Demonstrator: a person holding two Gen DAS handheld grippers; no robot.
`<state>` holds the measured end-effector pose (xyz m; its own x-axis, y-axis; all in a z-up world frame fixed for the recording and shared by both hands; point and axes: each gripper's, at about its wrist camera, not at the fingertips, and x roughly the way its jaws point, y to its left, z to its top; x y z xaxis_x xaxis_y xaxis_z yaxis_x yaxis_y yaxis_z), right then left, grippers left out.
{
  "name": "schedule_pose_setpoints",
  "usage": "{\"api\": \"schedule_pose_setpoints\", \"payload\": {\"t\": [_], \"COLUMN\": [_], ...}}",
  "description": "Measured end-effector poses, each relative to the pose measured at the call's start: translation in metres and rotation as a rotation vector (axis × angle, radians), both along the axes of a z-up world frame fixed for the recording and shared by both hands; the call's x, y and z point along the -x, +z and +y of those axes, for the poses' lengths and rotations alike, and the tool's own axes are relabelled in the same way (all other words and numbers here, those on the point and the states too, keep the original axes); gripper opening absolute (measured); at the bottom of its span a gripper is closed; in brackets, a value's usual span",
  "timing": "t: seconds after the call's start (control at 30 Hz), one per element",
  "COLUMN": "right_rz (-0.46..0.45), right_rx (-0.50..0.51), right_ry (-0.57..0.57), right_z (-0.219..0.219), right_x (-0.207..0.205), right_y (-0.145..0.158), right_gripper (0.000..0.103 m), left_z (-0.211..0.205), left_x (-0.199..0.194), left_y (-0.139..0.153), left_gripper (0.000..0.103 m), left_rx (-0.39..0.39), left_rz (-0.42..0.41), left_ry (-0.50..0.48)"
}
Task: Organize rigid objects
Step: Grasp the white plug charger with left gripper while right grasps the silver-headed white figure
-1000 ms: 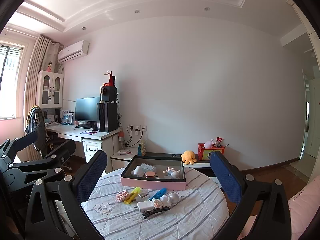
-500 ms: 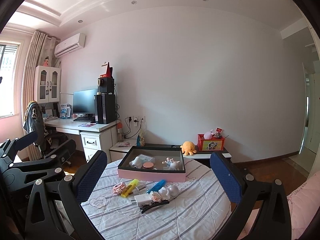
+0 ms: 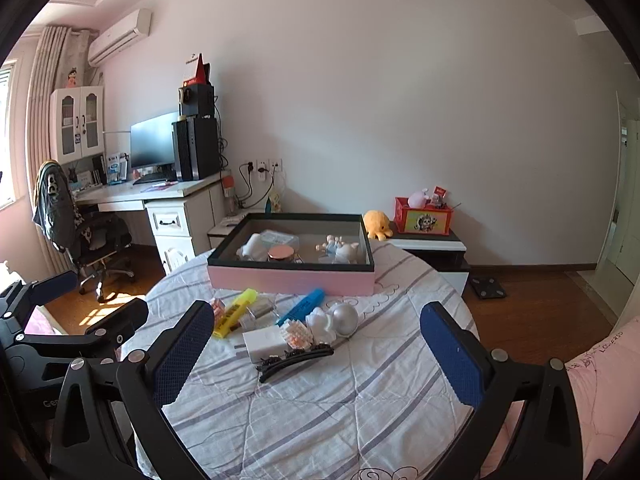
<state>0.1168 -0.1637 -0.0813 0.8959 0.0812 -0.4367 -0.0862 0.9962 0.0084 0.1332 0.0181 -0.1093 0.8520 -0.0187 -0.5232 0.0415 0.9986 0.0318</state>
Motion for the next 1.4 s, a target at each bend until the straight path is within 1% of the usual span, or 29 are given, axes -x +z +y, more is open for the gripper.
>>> {"api": "schedule_pose_setpoints", "payload": {"t": [0.2,0.27,0.37,0.43,0.5,0.53,0.73,0.9,1.0,1.07,1.13,1.17,1.27,1.4], "right_rz": [0.121,0.147,0.176,0.188,0.199,0.205,0.236,0.253,0.265,0.275,0.281,0.285,0.295,0.31], "right_rx": [0.002,-0.002,-0.012,-0.024,-0.032,-0.037,-0.07,-0.091,-0.098,-0.104,-0.106,-0.105,-0.093,-0.042], "right_ry": [-0.021,-0.034,-0.05,-0.057,-0.066,-0.07,-0.065,-0.056,-0.057,-0.058,-0.058,-0.057,-0.051,-0.034], "right_z": [-0.014,-0.021,-0.032,-0.04,-0.048,-0.051,-0.065,-0.075,-0.079,-0.082,-0.082,-0.082,-0.078,-0.068], "right_x": [-0.034,-0.042,-0.052,-0.058,-0.065,-0.07,-0.087,-0.095,-0.099,-0.102,-0.104,-0.105,-0.112,-0.128], "right_y": [-0.04,-0.05,-0.061,-0.067,-0.071,-0.074,-0.086,-0.094,-0.099,-0.102,-0.105,-0.106,-0.106,-0.104], "right_gripper": [0.103,0.103,0.103,0.103,0.103,0.103,0.103,0.103,0.103,0.103,0.103,0.103,0.103,0.103], "left_z": [-0.015,-0.024,-0.037,-0.044,-0.05,-0.052,-0.067,-0.077,-0.081,-0.082,-0.082,-0.083,-0.082,-0.072], "left_x": [-0.035,-0.045,-0.061,-0.071,-0.08,-0.085,-0.105,-0.119,-0.126,-0.129,-0.132,-0.132,-0.129,-0.12], "left_y": [-0.039,-0.048,-0.058,-0.065,-0.072,-0.075,-0.09,-0.098,-0.105,-0.108,-0.11,-0.109,-0.108,-0.099], "left_gripper": [0.103,0.1,0.093,0.085,0.074,0.072,0.071,0.072,0.076,0.076,0.072,0.066,0.066,0.065], "left_rx": [0.013,0.013,0.026,0.033,0.033,0.033,-0.002,-0.001,-0.009,-0.003,0.002,0.002,-0.009,-0.013], "left_rz": [0.106,0.134,0.17,0.198,0.227,0.24,0.286,0.312,0.332,0.341,0.346,0.341,0.328,0.301], "left_ry": [-0.049,-0.071,-0.1,-0.106,-0.118,-0.119,-0.133,-0.14,-0.142,-0.141,-0.148,-0.154,-0.144,-0.119]}}
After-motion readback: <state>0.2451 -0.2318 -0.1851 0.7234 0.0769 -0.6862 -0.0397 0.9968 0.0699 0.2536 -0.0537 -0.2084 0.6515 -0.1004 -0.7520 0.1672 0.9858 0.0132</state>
